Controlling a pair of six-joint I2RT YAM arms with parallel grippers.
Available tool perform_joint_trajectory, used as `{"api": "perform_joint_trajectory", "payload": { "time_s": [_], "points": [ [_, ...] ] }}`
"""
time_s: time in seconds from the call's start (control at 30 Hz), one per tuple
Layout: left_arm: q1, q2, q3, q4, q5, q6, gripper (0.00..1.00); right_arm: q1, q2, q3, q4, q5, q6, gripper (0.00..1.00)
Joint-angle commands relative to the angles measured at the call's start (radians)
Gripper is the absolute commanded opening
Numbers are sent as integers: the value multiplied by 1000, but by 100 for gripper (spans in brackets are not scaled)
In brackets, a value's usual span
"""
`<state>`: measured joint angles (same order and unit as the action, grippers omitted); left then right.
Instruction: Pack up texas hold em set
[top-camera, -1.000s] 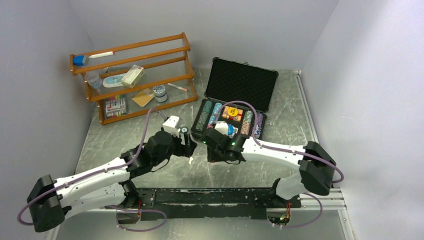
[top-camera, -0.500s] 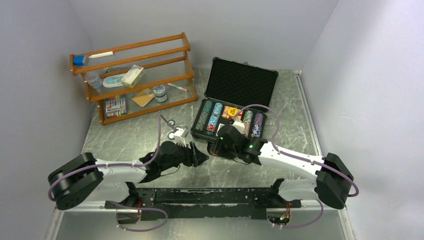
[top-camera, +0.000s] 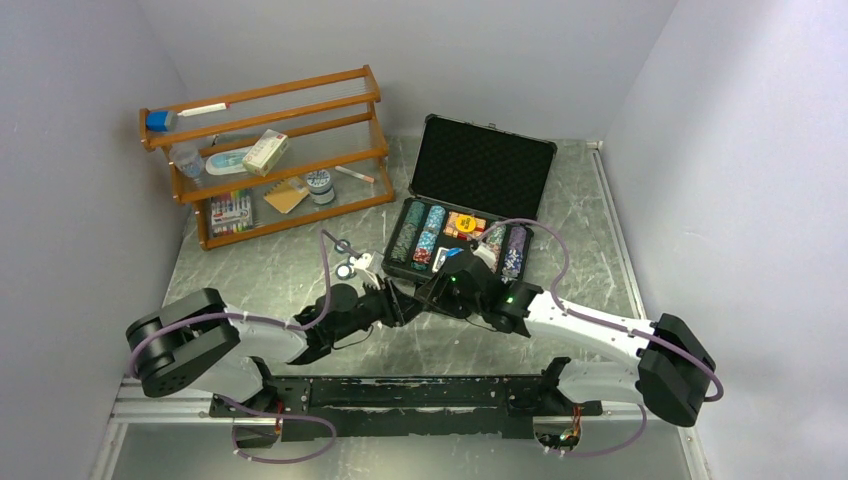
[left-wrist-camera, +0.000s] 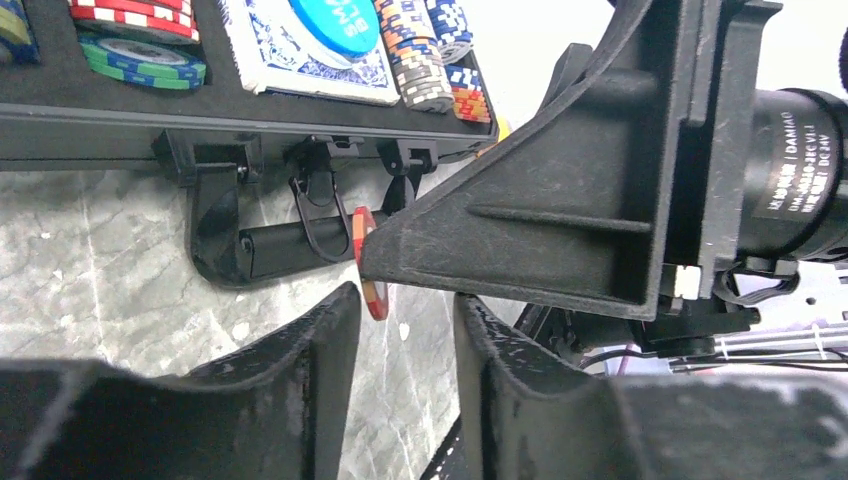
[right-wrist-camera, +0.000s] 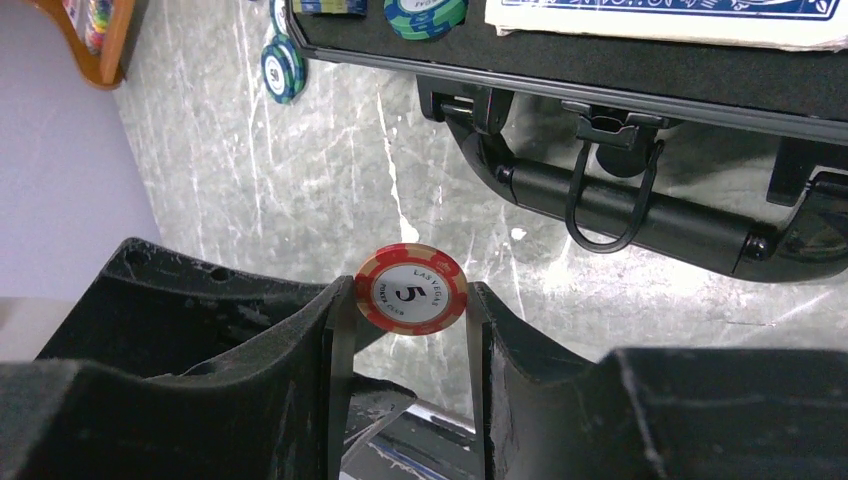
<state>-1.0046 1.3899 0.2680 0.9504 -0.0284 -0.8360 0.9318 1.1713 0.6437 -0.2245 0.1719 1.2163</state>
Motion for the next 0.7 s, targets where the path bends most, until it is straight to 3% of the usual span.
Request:
{"api": "perform_joint_trajectory", "payload": {
  "time_s": [0.0, 0.43, 0.57, 0.67],
  "points": [
    [-3, 9, 23, 109, -79, -8, 39, -1, -21, -23, 67, -29, 46, 42],
    [-5, 14, 45, 86, -133, 23, 7, -8, -15, -20, 69, -35, 45, 43],
    [-5, -26, 46, 12, -145, 80, 7, -99, 5, 53, 34, -89, -131, 64],
    [-9, -75, 45, -42, -168, 153, 7, -205, 25, 148, -51, -109, -284, 70]
  ]
}}
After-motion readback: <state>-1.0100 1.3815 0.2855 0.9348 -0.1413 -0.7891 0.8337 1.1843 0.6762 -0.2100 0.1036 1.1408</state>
